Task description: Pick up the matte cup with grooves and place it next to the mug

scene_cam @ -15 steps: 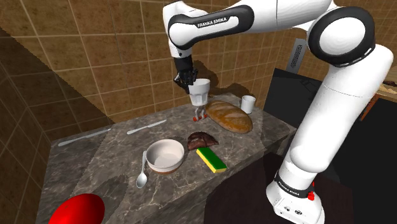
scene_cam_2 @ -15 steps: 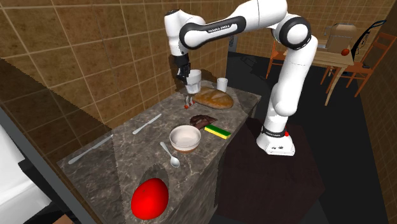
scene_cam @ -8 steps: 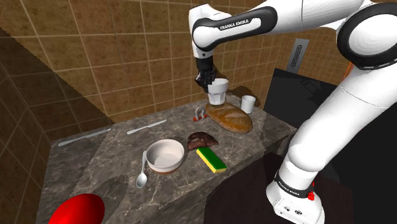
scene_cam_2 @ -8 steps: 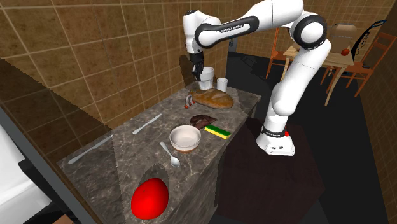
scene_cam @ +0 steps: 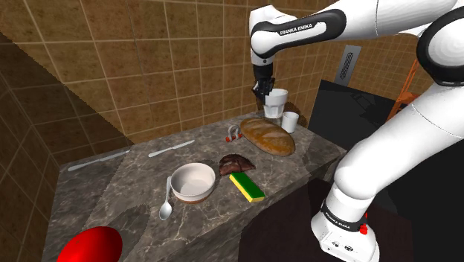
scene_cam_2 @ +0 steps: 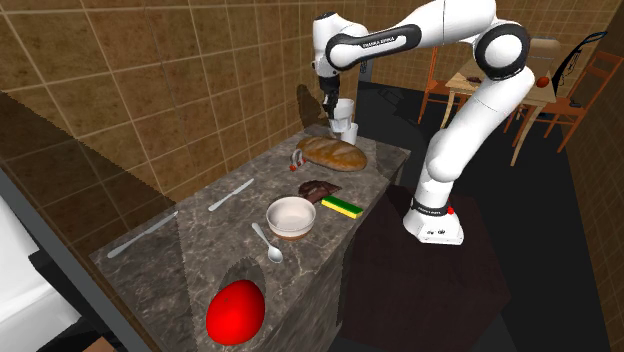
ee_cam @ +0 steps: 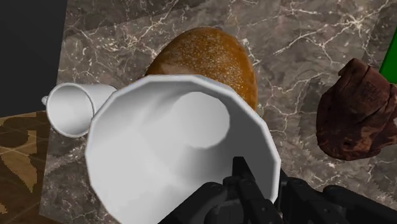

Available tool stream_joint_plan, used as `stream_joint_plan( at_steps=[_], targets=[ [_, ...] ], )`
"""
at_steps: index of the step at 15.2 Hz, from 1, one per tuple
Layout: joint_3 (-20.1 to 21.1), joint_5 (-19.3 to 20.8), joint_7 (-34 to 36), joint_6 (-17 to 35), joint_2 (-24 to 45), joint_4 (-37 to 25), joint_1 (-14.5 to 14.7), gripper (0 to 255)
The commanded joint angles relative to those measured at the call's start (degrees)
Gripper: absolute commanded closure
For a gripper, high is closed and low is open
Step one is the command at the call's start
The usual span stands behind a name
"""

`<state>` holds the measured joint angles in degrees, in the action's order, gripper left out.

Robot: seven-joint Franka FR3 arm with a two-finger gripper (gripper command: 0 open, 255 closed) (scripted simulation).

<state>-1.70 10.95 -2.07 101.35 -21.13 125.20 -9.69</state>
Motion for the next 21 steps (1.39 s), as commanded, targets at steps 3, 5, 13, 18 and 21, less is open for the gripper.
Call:
stream_joint_plan(
  at_steps=[3, 5, 13, 18, 21],
  targets=[
    [-3.67, 1.89, -5.06, 0.68, -4.05, 3.74, -2.18, 255],
    [-5.6, 2.97, -7.62, 0.99, -5.38, 4.84, -3.33, 255],
    [-13.85, 7.48, -18.22, 2.51, -8.23, 6.65, -7.95, 255],
    [-19.41, 9.94, -25.12, 3.83, -7.87, 5.7, -10.54, 255],
    [-22.92, 11.05, -29.38, 4.78, -6.84, 4.37, -11.83, 255]
  ],
)
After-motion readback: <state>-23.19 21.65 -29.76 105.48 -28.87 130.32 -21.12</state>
